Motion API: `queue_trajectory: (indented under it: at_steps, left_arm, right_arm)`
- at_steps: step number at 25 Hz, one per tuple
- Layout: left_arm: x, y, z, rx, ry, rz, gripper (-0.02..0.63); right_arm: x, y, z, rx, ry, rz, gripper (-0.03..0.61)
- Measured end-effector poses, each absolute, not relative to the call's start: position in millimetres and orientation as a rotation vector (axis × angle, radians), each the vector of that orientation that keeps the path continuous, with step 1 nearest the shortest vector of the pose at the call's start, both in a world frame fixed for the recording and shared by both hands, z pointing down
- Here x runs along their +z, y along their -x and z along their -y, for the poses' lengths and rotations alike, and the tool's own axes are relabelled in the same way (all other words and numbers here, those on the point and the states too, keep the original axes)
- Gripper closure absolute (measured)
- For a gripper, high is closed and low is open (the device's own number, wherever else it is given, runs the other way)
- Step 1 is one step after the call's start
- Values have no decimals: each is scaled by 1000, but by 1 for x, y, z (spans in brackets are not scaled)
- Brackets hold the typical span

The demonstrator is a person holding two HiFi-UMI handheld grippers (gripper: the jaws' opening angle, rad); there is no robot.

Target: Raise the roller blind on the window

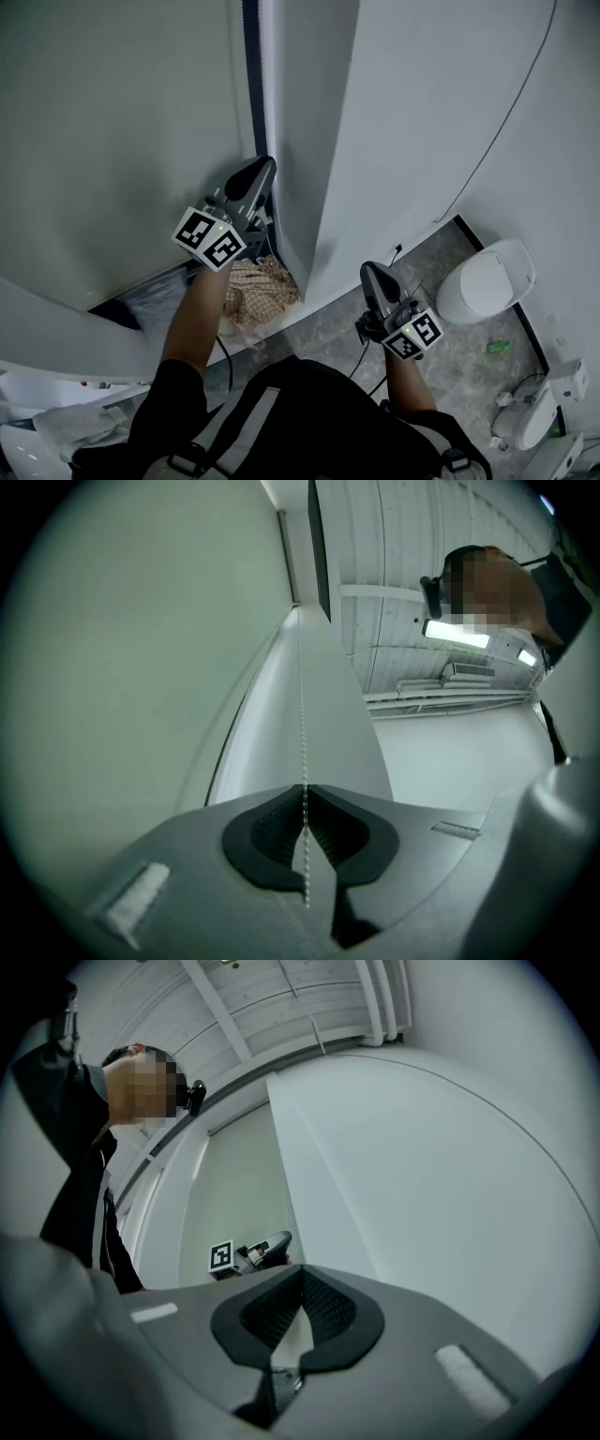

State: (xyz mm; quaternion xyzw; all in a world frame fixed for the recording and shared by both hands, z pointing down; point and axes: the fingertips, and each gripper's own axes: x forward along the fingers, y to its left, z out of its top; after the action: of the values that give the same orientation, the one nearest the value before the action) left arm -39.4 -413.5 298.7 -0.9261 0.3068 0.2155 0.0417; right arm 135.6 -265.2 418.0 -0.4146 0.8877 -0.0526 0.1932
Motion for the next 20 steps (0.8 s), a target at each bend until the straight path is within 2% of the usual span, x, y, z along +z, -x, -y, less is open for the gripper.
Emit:
queue_trajectory:
  at_steps: [8, 16, 20]
  left_arm:
    - [296, 72, 378, 700, 2790, -1100, 597]
    - [292, 103, 330, 710, 2670, -1235, 598]
    - [290, 104, 316, 701, 2678, -1222, 597]
  right_arm:
    - [406, -84, 288, -141, 917, -2662, 577]
    - [333, -7, 290, -21, 549, -2707, 574]
    - [277, 27, 296, 10, 478, -2687, 511]
